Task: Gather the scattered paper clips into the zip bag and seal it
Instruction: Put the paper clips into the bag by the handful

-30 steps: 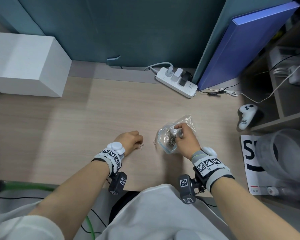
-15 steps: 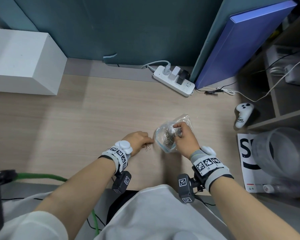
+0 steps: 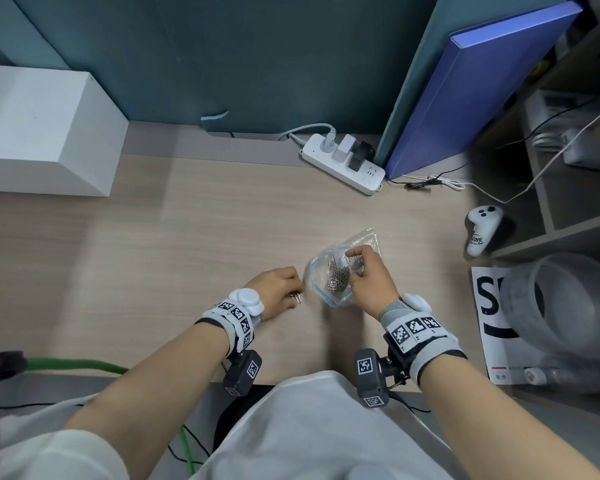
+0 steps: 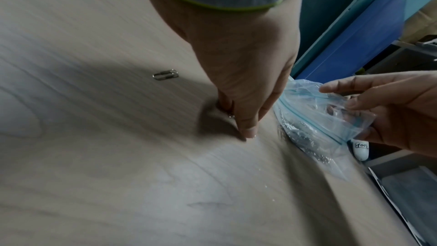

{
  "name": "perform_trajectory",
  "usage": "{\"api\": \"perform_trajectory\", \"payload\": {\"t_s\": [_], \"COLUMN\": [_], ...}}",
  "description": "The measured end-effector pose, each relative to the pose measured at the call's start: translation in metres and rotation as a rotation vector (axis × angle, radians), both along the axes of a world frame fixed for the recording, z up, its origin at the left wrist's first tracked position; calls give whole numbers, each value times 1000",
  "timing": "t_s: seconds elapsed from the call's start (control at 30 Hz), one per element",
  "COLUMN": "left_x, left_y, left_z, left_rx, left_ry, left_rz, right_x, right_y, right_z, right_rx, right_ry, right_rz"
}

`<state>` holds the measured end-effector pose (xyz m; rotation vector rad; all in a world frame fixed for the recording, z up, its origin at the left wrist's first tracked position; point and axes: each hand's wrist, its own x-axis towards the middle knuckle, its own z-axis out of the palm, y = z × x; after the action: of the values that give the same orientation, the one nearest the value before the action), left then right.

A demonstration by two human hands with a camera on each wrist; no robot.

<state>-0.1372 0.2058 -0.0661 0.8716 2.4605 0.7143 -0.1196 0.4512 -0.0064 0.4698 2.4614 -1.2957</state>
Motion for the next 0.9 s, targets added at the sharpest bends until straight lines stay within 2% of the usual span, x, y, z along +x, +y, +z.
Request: {"api": "perform_trajectory", "payload": {"t_s": [0.37,0.53,0.6,0.7,0.8,0.9], "left_x": [0,-2,-6,-13,-16,-18], "left_y": [8,8,6,14,42,54], "left_z": [3,1,7,23,42,49], "left_rx": [-218,-322,-239,19,247,279], "left_ry": [151,73,14,-4,-76,-118], "left_rz": [-86,-46,104,387,360,315], "right_x": [0,-1,-1,0,1,0], "right_y": [0,-1,-1,-2,-5,-6], "right_z": [-2,-4,-4,-3,-5,-4], "right_rx": [-1,-21,-23,-15,-19,-18], "right_ry": [-10,-5,-6,-10,1,12], "right_rz": [-2,3,0,0,8,17]}}
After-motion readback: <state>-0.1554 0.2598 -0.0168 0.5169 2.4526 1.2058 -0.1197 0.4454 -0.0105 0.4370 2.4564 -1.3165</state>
